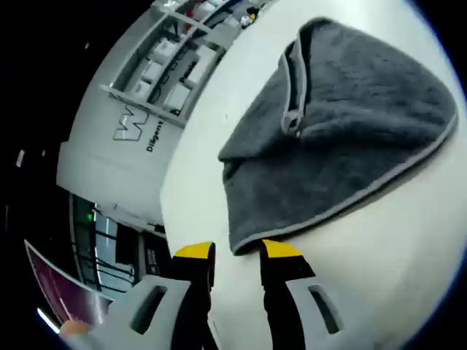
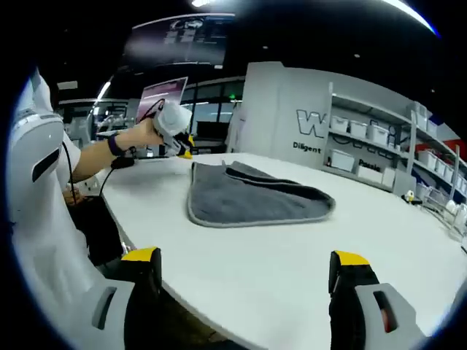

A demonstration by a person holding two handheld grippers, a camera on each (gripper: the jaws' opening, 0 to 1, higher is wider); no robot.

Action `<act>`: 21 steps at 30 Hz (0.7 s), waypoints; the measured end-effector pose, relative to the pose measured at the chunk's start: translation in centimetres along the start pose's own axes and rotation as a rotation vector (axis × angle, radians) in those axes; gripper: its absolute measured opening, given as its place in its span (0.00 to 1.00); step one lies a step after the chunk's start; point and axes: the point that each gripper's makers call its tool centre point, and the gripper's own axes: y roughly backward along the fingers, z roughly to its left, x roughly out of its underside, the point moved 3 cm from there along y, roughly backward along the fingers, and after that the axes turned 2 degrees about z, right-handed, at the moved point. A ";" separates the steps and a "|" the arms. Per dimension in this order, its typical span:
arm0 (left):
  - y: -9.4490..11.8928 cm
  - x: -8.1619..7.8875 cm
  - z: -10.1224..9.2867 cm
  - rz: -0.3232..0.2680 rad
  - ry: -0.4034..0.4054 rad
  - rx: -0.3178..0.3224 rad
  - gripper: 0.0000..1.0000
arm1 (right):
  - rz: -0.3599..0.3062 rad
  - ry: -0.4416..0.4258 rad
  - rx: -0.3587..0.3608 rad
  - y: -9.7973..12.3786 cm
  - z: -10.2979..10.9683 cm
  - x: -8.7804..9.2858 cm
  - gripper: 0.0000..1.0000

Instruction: Open the folded towel by lifting each exposed corner and separating the folded layers until the towel lies flat within the target outline without major curled edges

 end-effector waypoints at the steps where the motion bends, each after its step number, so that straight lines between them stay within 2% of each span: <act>1: 1.5 -0.2 -0.2 -0.045 0.017 0.004 0.33 | 0.003 0.031 -0.023 -1.5 0.6 -0.8 0.88; 2: 3.0 -0.5 -0.5 -0.104 0.064 0.011 0.35 | 0.004 0.034 -0.038 -2.2 0.9 -1.2 0.83; 3: 4.5 -1.0 -0.9 -0.192 0.132 0.040 0.36 | -0.004 0.026 -0.070 -3.7 1.5 -1.9 0.77; 5: 7.3 -1.3 -2.2 -0.333 0.287 0.149 0.41 | 0.018 0.039 -0.125 -5.3 2.5 -2.2 0.71; 6: 8.8 -1.3 -3.0 -0.412 0.391 0.234 0.45 | 0.034 0.043 -0.147 -6.2 3.0 -2.3 0.68; 8: 10.3 -1.3 -4.0 -0.503 0.511 0.342 0.58 | 0.066 0.043 -0.186 -7.9 3.9 -2.4 0.65; 10: 11.4 -0.8 -4.5 -0.580 0.635 0.425 0.68 | 0.083 0.046 -0.216 -9.3 4.8 -2.5 0.62; 12: 12.0 -0.1 -4.6 -0.653 0.698 0.461 0.72 | 0.099 0.064 -0.235 -10.5 5.5 -2.5 0.56; 14: 12.2 0.7 -5.0 -0.682 0.759 0.450 0.81 | 0.106 0.079 -0.237 -11.4 5.8 -2.6 0.48; 16: 11.9 1.6 -5.9 -0.647 0.760 0.439 0.90 | 0.115 0.085 -0.238 -12.0 5.9 -2.5 0.40; 18: 11.7 2.4 -6.7 -0.603 0.740 0.430 0.91 | 0.123 0.083 -0.237 -12.5 6.0 -2.5 0.34; 20: 11.5 2.8 -7.5 -0.587 0.738 0.418 0.91 | 0.140 0.100 -0.243 -12.8 6.1 -2.2 0.26; 21: 11.4 3.0 -7.8 -0.579 0.743 0.426 0.92 | 0.158 0.136 -0.245 -12.8 6.2 -2.0 0.23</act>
